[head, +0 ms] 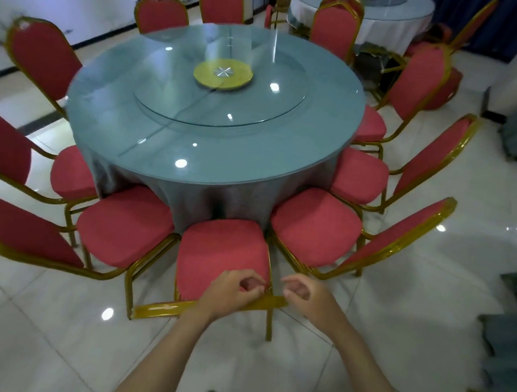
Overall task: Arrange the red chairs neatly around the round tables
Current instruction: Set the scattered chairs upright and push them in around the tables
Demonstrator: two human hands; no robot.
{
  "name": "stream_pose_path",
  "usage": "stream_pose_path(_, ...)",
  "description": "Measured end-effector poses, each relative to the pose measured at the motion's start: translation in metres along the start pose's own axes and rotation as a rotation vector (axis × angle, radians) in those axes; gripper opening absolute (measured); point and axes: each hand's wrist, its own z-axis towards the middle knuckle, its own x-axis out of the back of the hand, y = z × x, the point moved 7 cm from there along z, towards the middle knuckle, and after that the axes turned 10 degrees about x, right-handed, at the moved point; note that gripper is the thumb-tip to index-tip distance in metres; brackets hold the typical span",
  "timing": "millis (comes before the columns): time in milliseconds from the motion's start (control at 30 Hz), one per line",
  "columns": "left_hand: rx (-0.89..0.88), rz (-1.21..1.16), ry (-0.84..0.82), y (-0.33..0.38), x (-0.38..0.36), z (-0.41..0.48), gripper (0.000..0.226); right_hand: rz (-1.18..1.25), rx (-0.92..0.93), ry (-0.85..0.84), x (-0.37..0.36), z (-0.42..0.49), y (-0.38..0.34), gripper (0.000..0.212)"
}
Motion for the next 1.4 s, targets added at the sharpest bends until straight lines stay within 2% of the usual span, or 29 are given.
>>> stream_pose_path(233, 0.007, -0.064, 0.08, 0.099, -0.082, 0.031, 0.012, 0.159, -0.067, 0.195, 0.132, -0.062, 0.069, 0.019)
stream_pose_path(433, -0.031, -0.13, 0.082, 0.17, -0.14, 0.048, 0.012, 0.179, -0.102, 0.233, 0.216, -0.099, 0.113, 0.019)
stream_pose_path(600, -0.032, -0.186, 0.09, 0.204, -0.166, 0.068, 0.014, 0.145, -0.085, 0.218, 0.272, -0.093, 0.127, 0.018)
stream_pose_path(833, 0.043, -0.389, 0.216, 0.232, -0.169, 0.121, 0.02, 0.171, -0.037, 0.221, 0.325, -0.049, 0.133, 0.02)
stream_pose_path(933, 0.075, -0.461, 0.255, 0.236, -0.173, 0.165, 0.021, 0.158, -0.013, 0.171, 0.345, -0.016, 0.137, 0.019)
stream_pose_path(1133, 0.233, -0.779, 0.396, 0.249, -0.169, 0.25, 0.021, 0.113, 0.032, 0.005, 0.388, 0.06, 0.139, 0.018)
stream_pose_path(1300, 0.268, -0.79, 0.374, 0.267, -0.175, 0.3, 0.022, 0.08, 0.056, -0.025, 0.425, 0.121, 0.152, 0.02)
stream_pose_path(1400, 0.28, -0.742, 0.295, 0.273, -0.175, 0.316, 0.02, 0.029, 0.083, -0.004, 0.438, 0.142, 0.165, 0.015)
